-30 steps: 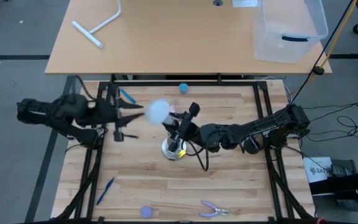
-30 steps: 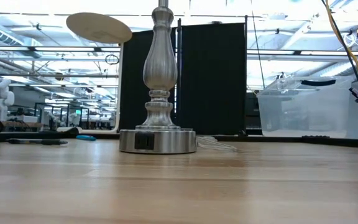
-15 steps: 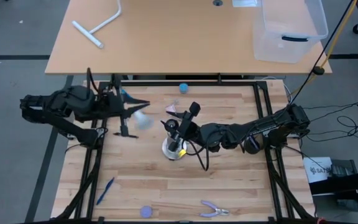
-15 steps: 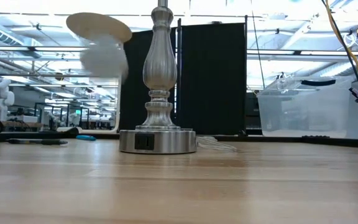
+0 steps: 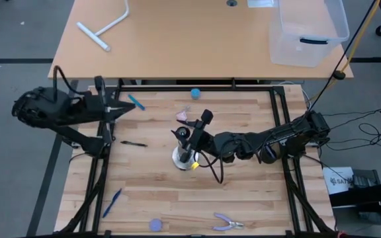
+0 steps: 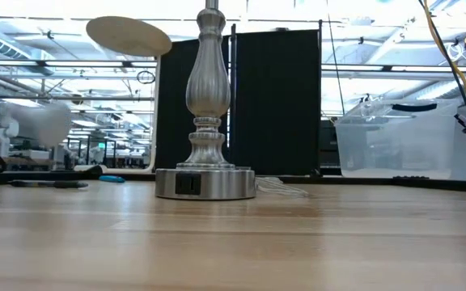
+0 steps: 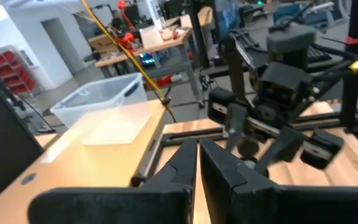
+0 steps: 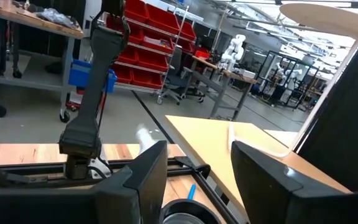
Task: Screw lightbulb
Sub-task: Insert the lightbulb into the lamp
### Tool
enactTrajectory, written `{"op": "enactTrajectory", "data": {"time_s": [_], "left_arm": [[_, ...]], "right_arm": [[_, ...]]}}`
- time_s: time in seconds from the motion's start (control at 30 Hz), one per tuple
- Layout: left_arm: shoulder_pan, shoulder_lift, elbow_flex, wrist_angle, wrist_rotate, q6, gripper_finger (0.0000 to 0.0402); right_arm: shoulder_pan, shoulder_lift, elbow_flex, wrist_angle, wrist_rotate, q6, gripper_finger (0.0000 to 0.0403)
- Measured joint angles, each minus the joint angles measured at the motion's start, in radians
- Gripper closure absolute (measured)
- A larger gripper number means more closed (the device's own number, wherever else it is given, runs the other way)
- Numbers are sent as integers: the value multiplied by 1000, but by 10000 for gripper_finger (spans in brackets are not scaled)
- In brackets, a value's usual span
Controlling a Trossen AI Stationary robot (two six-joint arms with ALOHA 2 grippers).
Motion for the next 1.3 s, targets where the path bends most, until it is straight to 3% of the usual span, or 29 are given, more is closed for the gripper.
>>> {"op": "enactTrajectory", "data": {"time_s": [1.03,1.3], "left_arm": [[-2,17,-1,-104,1,-68,378],[-1,39,-2,-493,-241,-348,378]], "right_arm": [[2,-1,1,6,0,-27,232],[29,-1,1,33,-1,-190,232]]}}
